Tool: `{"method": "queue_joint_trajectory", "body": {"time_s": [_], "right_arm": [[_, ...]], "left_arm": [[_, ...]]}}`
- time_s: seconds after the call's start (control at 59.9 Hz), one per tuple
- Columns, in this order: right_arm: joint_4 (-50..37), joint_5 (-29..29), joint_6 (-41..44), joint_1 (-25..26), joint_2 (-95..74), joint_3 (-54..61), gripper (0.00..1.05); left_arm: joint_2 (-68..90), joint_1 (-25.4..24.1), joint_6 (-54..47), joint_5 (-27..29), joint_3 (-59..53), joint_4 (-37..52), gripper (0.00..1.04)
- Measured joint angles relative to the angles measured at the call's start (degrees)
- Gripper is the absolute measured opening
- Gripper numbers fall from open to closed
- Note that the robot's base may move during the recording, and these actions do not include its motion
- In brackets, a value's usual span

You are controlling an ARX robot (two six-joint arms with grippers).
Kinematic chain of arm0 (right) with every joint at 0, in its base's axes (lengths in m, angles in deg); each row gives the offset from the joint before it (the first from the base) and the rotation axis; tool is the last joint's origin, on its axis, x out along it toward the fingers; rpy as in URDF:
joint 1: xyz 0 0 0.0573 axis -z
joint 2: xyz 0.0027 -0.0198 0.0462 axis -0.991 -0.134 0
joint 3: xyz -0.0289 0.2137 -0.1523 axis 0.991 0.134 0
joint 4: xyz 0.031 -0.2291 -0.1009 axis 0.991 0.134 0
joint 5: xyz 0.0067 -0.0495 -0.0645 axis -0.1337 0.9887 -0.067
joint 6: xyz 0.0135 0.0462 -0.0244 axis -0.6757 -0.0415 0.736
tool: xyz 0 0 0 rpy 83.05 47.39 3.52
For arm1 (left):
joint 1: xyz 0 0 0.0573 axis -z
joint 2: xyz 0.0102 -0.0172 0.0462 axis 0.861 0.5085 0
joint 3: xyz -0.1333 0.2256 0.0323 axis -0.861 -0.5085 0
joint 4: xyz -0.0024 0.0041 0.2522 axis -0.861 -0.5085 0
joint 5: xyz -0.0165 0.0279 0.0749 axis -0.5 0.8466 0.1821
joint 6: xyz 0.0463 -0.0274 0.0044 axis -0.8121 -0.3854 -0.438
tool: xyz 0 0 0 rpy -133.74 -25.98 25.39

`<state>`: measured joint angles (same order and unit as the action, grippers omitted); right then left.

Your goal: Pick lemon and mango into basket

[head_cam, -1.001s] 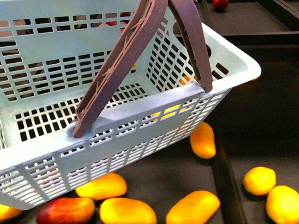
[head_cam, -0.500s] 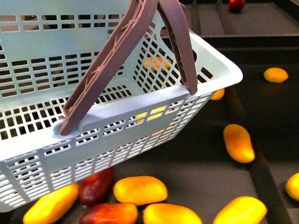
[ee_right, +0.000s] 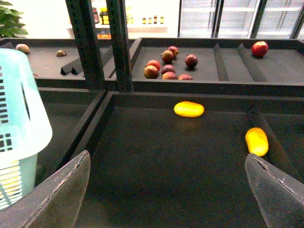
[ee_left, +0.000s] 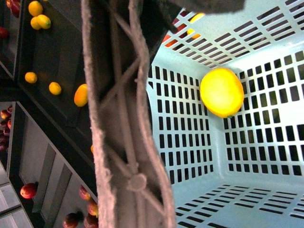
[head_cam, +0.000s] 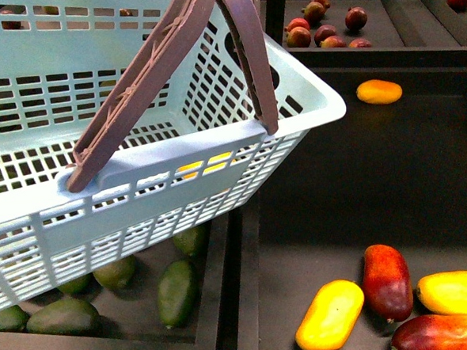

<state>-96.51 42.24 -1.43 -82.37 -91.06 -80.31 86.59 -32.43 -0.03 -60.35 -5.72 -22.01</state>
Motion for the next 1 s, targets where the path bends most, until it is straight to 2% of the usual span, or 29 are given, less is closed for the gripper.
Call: {"method": "queue_joint_trajectory", "body": {"time_s": [0.183, 0.217, 0.234, 0.3, 0.367, 0.417, 0.667, 0.867, 1.001], "right_arm": [[0.0, 0.1, 0.0, 0.0, 0.0, 0.0, 0.96], [4.5, 3.9, -1.6, -0.8, 0.5, -1.2, 0.96], [10.4, 7.5, -4.0, -1.4, 0.6, -3.0, 0.96], [26.7, 16.0, -11.0, -1.0, -1.2, -9.5, 0.96], [38.7, 17.6, -17.6, 1.1, -5.7, -14.7, 0.96], [43.9, 17.4, -22.9, 2.6, -10.5, -17.4, 0.96], [48.5, 15.0, -39.9, 5.4, -40.3, -34.9, 0.96], [50.4, 11.1, -52.1, 5.1, -53.8, -39.9, 0.96], [49.9, 10.1, -56.9, 4.5, -58.9, -42.1, 0.96]], "left_arm": [[0.0, 0.4, 0.1, -1.2, 0.0, 0.0, 0.05], [0.0, 0.5, 0.1, -1.3, 0.0, 0.0, 0.05], [0.0, 0.5, 0.1, -1.4, 0.0, 0.0, 0.05], [0.0, 0.7, 0.3, -1.8, 0.0, 0.0, 0.05], [0.0, 1.0, 0.5, -2.1, 0.0, 0.0, 0.05], [0.0, 1.2, 0.5, -2.3, 0.0, 0.0, 0.05], [0.0, 1.0, 0.4, -1.1, 0.0, 0.0, 0.05], [0.0, 1.0, 0.4, -1.6, 0.0, 0.0, 0.05], [0.0, 1.0, 0.4, -1.9, 0.0, 0.0, 0.05]]}}
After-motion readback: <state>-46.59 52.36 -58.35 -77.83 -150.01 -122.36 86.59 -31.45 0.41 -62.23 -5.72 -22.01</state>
